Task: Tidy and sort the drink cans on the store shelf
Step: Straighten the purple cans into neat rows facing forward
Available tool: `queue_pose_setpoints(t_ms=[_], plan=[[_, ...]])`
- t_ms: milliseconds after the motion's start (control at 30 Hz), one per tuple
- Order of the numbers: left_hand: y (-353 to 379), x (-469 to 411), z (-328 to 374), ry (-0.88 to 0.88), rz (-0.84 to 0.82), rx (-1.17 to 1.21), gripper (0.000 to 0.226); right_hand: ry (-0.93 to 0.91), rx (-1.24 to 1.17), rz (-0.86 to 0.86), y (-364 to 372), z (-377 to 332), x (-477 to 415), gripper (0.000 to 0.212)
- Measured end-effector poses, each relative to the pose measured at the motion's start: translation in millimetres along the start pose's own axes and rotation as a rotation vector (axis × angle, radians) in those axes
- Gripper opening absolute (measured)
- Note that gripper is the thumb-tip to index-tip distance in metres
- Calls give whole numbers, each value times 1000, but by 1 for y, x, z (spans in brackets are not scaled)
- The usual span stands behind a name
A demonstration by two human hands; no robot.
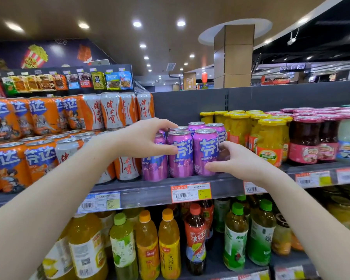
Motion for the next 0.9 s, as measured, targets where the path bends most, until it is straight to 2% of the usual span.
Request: queue_pose_setpoints(t_ms=[133, 233, 400, 500, 600, 667, 733, 800, 900], plan=[[-17, 13, -17, -97, -146, -35, 75, -18, -58, -64, -6, 0, -2, 56], [-16, 16, -18, -90, -95, -20, 75, -30, -72, -53, -3, -1, -6, 54], [-10, 20, -20, -64, -25, 10, 73, -29, -63, 11, 3, -3, -5, 62], [-9, 22, -21, -57, -15, 7, 73, -33, 76, -46, -4, -7, -4, 61], [-13, 23, -23, -64, 26, 92, 65, -22, 192, -119, -29, -16, -3, 42], [-21, 22, -26, -72, 133, 186, 48, -22, 152, 33, -52, -28, -13, 33], [-28, 19, -31, -69, 246, 165, 33, -35, 139, 206, -69, -45, -27, 26], [-34, 12, -38, -65, 279, 96, 25, -38, 226, 255, -75, -63, -46, 29], [-40, -4, -47, -77, 239, 38, 26, 118, 501, 89, -67, -76, -77, 47]])
Point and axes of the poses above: each hand's wrist, its own x-axis away from the middle knuckle, its own y-axis out of the palm, z = x × y, the point moved 3 cm from there along -x, towards the middle knuckle, and after that the axes turned 8 degrees about y, right-handed, at the moved point
